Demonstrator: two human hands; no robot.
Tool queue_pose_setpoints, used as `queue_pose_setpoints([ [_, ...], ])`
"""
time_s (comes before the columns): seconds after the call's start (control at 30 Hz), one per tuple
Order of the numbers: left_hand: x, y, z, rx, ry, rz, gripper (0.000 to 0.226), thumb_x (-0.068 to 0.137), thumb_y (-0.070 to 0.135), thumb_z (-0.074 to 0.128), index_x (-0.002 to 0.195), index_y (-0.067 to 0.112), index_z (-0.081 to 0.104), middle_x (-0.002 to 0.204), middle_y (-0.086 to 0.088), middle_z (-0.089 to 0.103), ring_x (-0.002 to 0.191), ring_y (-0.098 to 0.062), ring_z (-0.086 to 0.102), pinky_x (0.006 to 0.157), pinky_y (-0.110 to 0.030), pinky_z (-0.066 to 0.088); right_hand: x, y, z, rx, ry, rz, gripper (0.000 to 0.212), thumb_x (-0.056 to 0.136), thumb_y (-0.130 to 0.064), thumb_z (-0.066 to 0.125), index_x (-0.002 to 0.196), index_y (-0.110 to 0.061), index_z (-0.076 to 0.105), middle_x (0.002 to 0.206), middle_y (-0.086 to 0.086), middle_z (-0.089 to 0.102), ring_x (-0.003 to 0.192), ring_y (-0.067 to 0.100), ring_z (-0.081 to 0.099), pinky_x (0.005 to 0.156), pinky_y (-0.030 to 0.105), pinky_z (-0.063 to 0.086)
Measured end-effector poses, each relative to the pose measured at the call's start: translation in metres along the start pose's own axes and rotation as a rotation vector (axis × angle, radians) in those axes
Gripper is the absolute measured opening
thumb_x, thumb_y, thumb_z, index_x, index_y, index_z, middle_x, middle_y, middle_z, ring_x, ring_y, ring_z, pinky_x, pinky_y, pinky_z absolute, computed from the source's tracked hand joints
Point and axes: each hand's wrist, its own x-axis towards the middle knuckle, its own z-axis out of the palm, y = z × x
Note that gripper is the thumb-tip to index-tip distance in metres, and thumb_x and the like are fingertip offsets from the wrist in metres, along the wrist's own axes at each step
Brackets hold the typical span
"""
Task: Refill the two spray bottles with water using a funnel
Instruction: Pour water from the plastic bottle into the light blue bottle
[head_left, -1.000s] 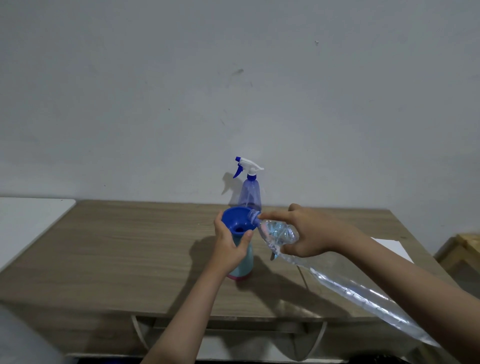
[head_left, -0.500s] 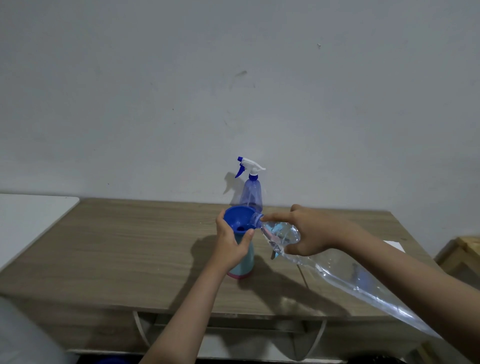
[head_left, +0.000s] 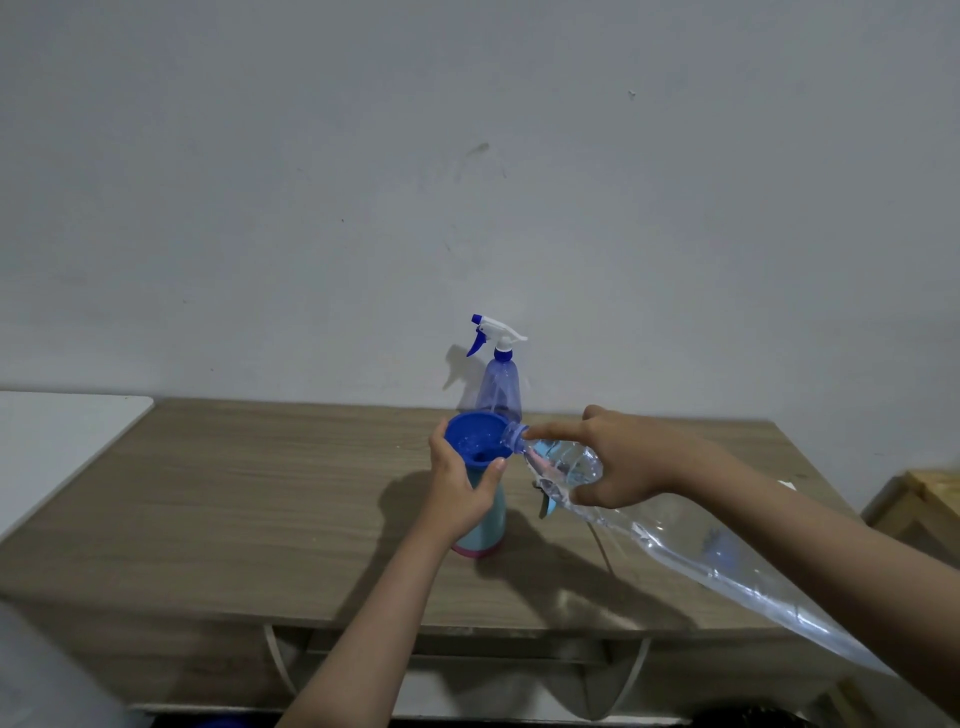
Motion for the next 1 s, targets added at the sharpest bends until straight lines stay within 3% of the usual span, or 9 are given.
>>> queue_pose_setpoints([
  [0.23,0.0,0.0,0.0,-0.001,0.005,-0.005,0.081,0.087,0.027,0.065,0.142,0.026,0.006,0.14,-0.005,0.038,0.126,-0.018,0.044,0.099,-0.024,0.039,-0.002,-0.002,0.003,-0.05,0.017,-0.007,0.078,0.072,-0.046,0.065,0.136,-0.061,0.022,0.084,-0.01,0.041,0.088,0.013,0.054,0.068,0.027,0.04],
  [0.4,0.0,0.001,0.0,-0.01,0.0,-0.013,0.08,0.085,0.031,0.065,0.139,0.033,0.006,0.139,-0.005,0.039,0.126,-0.019,0.045,0.104,-0.032,0.041,-0.003,0.0,0.005,-0.004,0.039,0.004,0.08,0.073,-0.047,0.064,0.136,-0.064,0.017,0.09,-0.008,0.041,0.083,0.014,0.057,0.069,0.027,0.043],
  [0.5,-0.002,0.002,-0.001,-0.014,0.003,-0.016,0.08,0.086,0.029,0.066,0.139,0.034,0.006,0.137,-0.003,0.041,0.124,-0.015,0.046,0.097,-0.021,0.04,-0.007,-0.001,0.003,0.071,0.112,0.001,0.078,0.076,-0.048,0.063,0.135,-0.065,0.014,0.097,-0.003,0.045,0.076,0.013,0.057,0.07,0.027,0.047],
  [0.57,-0.002,0.002,-0.001,-0.014,0.009,-0.008,0.078,0.085,0.029,0.066,0.137,0.035,0.008,0.135,-0.003,0.042,0.122,-0.013,0.047,0.092,-0.014,0.038,-0.01,-0.003,0.003,0.128,0.199,-0.011,0.076,0.079,-0.048,0.063,0.136,-0.064,0.016,0.099,-0.002,0.046,0.071,0.01,0.055,0.068,0.025,0.046],
  [0.67,-0.003,0.003,-0.001,-0.014,0.017,0.006,0.075,0.086,0.03,0.066,0.138,0.031,0.011,0.135,-0.003,0.042,0.123,-0.013,0.046,0.097,-0.02,0.037,-0.015,-0.003,0.003,0.269,0.381,-0.044,0.077,0.077,-0.042,0.069,0.135,-0.063,0.023,0.102,0.0,0.048,0.066,0.006,0.056,0.072,0.025,0.049],
  [0.8,-0.005,0.008,-0.002,-0.012,0.014,0.003,0.074,0.087,0.027,0.064,0.139,0.025,0.011,0.135,-0.001,0.039,0.122,-0.014,0.044,0.096,-0.023,0.036,-0.024,0.009,0.0,0.392,0.622,-0.035,0.079,0.075,-0.039,0.072,0.139,-0.056,0.03,0.106,-0.002,0.049,0.08,0.019,0.063,0.073,0.033,0.055],
  [0.87,-0.006,0.009,-0.002,0.0,0.016,-0.005,0.077,0.088,0.026,0.064,0.141,0.019,0.009,0.136,-0.002,0.037,0.122,-0.015,0.043,0.096,-0.024,0.035,-0.028,0.018,-0.004,0.413,0.731,-0.032,0.08,0.075,-0.037,0.074,0.141,-0.05,0.032,0.108,0.001,0.049,0.084,0.016,0.063,0.073,0.027,0.056],
  [0.93,-0.007,0.009,-0.002,0.005,0.023,-0.012,0.079,0.088,0.026,0.064,0.143,0.016,0.008,0.137,-0.003,0.037,0.123,-0.017,0.043,0.095,-0.024,0.036,-0.032,0.027,-0.009,0.399,0.831,-0.005,0.082,0.074,-0.034,0.076,0.141,-0.049,0.031,0.109,0.003,0.05,0.076,0.01,0.063,0.068,0.015,0.052],
  [1.0,-0.008,0.01,-0.001,0.007,0.031,-0.014,0.079,0.087,0.026,0.064,0.142,0.016,0.009,0.136,-0.004,0.038,0.122,-0.017,0.044,0.094,-0.023,0.037,-0.033,0.036,-0.012,0.378,0.916,0.051,0.084,0.075,-0.03,0.078,0.141,-0.05,0.029,0.11,0.003,0.048,0.068,0.01,0.063,0.064,0.014,0.049],
])
